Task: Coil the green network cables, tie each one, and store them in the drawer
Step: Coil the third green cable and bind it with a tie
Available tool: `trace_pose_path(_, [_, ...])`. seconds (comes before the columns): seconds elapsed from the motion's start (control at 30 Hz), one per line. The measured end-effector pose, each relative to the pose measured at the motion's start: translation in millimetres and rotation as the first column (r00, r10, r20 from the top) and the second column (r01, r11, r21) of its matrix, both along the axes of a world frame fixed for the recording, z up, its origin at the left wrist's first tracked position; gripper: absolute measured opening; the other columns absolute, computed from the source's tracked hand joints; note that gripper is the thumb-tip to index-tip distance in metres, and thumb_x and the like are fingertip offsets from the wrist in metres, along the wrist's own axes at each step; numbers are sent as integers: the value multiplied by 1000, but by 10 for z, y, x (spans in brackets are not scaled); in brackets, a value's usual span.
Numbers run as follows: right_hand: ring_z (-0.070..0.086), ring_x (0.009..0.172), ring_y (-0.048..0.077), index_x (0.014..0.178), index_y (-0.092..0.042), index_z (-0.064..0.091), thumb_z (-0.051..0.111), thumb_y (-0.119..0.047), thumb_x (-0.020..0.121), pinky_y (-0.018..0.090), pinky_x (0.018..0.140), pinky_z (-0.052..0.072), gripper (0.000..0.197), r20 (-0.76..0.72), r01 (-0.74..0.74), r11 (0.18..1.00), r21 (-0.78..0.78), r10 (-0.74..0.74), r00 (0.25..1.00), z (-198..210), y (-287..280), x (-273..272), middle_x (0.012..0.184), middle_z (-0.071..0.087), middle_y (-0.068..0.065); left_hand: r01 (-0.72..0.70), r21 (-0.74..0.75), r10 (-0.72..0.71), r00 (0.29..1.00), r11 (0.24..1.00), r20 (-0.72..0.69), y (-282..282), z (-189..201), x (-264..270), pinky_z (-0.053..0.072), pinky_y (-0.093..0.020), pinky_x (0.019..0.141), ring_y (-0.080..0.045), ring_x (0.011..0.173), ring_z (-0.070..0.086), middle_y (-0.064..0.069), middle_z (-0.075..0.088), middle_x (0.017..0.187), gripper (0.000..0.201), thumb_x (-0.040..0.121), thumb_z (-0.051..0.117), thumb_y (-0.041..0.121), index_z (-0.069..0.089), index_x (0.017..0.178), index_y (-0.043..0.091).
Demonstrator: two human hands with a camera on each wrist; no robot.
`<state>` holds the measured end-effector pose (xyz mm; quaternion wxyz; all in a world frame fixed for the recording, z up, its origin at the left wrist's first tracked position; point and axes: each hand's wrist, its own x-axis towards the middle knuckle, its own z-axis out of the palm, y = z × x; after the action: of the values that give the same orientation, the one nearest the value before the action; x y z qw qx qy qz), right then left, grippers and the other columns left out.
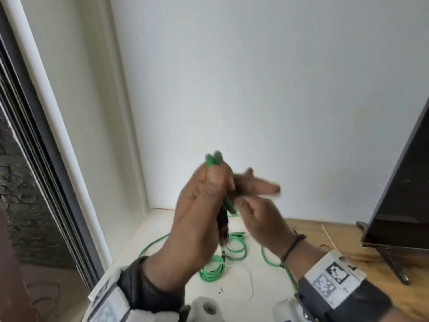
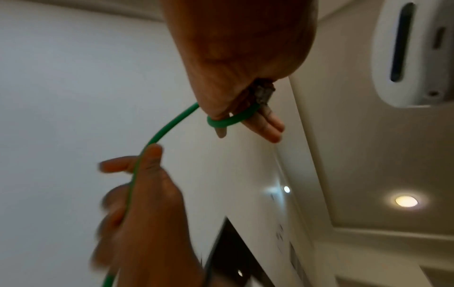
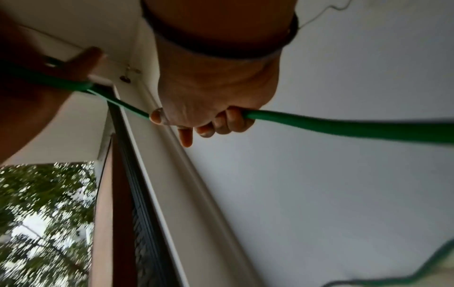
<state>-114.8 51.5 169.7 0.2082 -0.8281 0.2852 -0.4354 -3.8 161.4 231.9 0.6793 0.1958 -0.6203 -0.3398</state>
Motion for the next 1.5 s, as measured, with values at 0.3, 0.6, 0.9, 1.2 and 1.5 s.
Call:
trace_pose_path(0.3, [65, 96, 6, 121, -36, 48, 38, -31, 97, 18, 64, 46, 26, -439, 40, 992, -122, -90, 894, -505, 144, -329, 110, 68, -20, -497, -181, 526, 827, 849, 197, -594, -348, 649, 46, -38, 73, -27, 112, 61, -4, 63, 122, 6, 99, 37, 23, 40, 94, 25])
trace_pose_path(0.6, [57, 55, 11, 85, -36, 63, 46, -39, 87, 22, 38, 38, 18, -297, 175, 869, -462, -338, 893, -34, -127, -738, 66, 57, -10, -344, 212, 42, 603, 915, 797, -824, -1146, 396, 45, -23, 56, 0, 51, 53, -1, 65, 68, 23, 100, 37, 33, 44, 91, 14])
trace_pose_path(0.9, [61, 69, 9, 94, -44, 65, 50, -74, 74, 29, 65, 51, 39, 63, 274, 946, 175, -288, 955, -644, -599, -658, 78, 68, -10, 449, 621, -345, 893, 642, -289, -954, -1542, -435, 51, -45, 87, -12, 29, 29, -1, 36, 33, 45, 92, 41, 51, 55, 72, 12])
trace_pose_path(1.2, [48, 107, -13, 100, -60, 44, 43, -60, 79, 2, 94, 31, 21, -320, 85, 885, 458, 75, 944, -2000, -383, -252, 112, 57, -21, 348, 635, 216, 738, 690, -639, -1496, -1912, -29, 57, -32, 66, -10, 19, 22, -3, 28, 33, 45, 90, 44, 48, 47, 68, 9])
trace_pose_path(1.5, [59, 95, 6, 118, -39, 45, 35, -52, 95, 22, 83, 45, 28, -615, 228, 877, 423, 93, 783, -1700, -595, -426, 101, 62, -15, -268, 698, 542, 816, 664, -202, -1708, -2412, 518, 46, -46, 94, -12, 32, 27, -7, 55, 58, 41, 82, 50, 50, 49, 87, 10])
